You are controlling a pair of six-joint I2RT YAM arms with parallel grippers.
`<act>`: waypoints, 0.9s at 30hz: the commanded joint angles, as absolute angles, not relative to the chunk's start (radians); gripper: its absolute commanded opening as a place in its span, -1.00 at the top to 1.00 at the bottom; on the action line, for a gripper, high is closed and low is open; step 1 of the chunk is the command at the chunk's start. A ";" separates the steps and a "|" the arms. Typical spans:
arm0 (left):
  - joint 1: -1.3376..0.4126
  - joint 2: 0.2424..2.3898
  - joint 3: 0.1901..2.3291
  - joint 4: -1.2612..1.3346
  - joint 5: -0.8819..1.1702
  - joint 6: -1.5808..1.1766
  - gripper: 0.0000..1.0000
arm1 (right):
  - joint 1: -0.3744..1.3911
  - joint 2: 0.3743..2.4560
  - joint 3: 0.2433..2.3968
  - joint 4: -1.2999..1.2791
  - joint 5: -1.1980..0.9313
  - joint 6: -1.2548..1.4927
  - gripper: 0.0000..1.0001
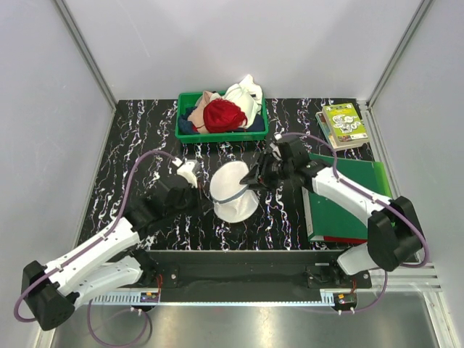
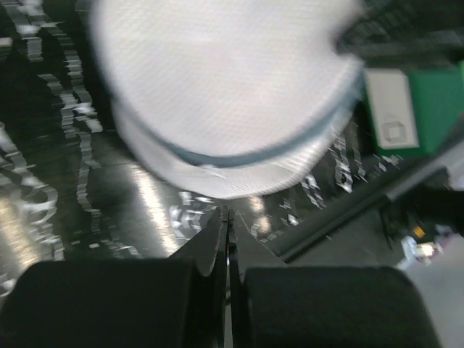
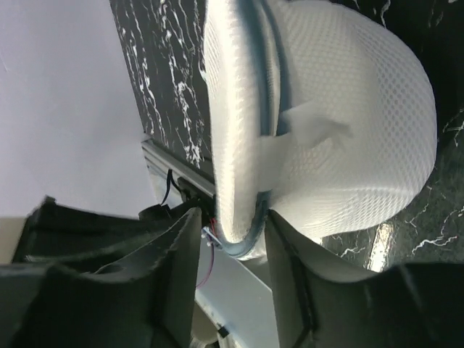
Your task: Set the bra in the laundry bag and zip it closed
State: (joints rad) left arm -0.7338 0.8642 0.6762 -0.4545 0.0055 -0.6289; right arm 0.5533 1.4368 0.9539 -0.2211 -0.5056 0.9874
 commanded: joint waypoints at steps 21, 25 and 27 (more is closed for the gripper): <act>-0.796 0.842 0.558 -0.171 0.121 -0.680 -0.10 | 0.735 1.166 0.747 -0.175 -0.143 1.321 -0.43; -0.796 0.893 0.537 -0.078 0.144 -0.646 -0.11 | 0.742 1.233 0.775 -0.147 -0.120 1.335 -0.40; -0.796 0.949 0.529 -0.029 0.141 -0.614 -0.12 | 0.744 1.247 0.781 -0.147 -0.098 1.338 -0.38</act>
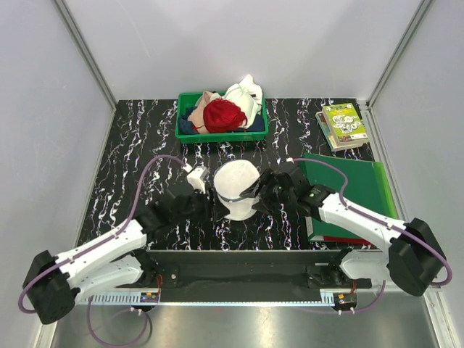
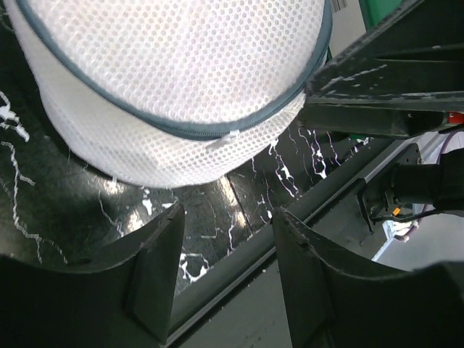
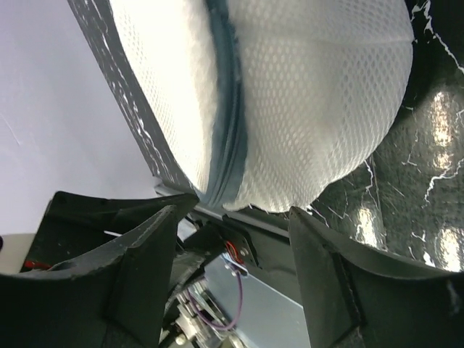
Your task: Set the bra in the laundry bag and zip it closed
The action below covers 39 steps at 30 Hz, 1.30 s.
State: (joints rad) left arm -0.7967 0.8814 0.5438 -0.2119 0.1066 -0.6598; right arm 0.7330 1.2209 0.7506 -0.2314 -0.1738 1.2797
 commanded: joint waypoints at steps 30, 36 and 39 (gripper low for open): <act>-0.808 1.253 0.701 0.075 -0.064 -0.509 0.61 | 0.744 1.275 0.801 -0.140 -0.107 1.339 -0.04; -0.810 1.230 0.701 0.046 -0.032 -0.506 1.00 | 0.750 1.269 0.805 -0.152 -0.098 1.330 -0.38; -0.825 1.172 0.667 0.046 -0.006 -0.528 1.00 | 0.750 1.256 0.801 -0.152 -0.069 1.354 -0.43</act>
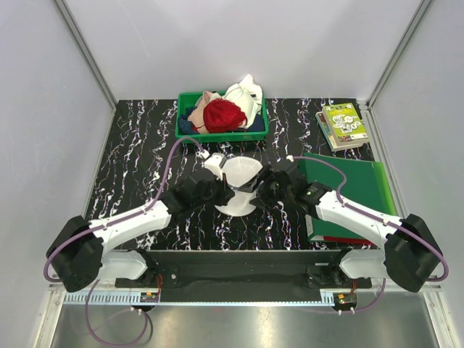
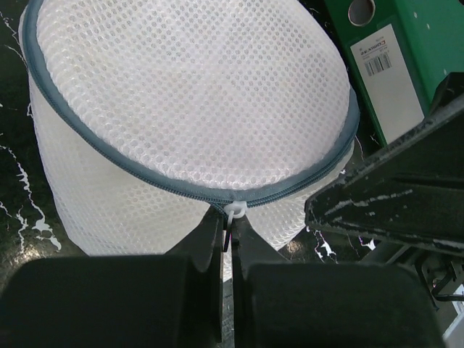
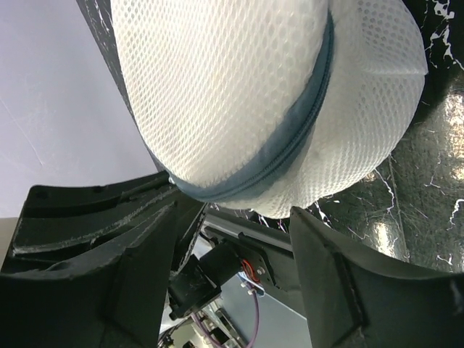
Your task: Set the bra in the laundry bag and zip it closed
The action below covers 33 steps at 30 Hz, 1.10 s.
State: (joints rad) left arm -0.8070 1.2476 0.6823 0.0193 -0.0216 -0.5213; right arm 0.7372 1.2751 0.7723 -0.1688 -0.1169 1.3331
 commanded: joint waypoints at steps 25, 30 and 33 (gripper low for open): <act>-0.762 0.872 0.589 -0.370 -0.149 -0.517 1.00 | 0.525 1.370 0.912 -0.115 -0.570 0.799 1.00; -0.762 0.798 0.559 -0.258 0.122 -0.468 1.00 | 0.523 1.410 0.982 -0.158 -0.603 0.749 1.00; -0.762 0.756 0.526 -0.163 0.293 -0.460 1.00 | 0.525 1.419 0.997 -0.189 -0.589 0.724 1.00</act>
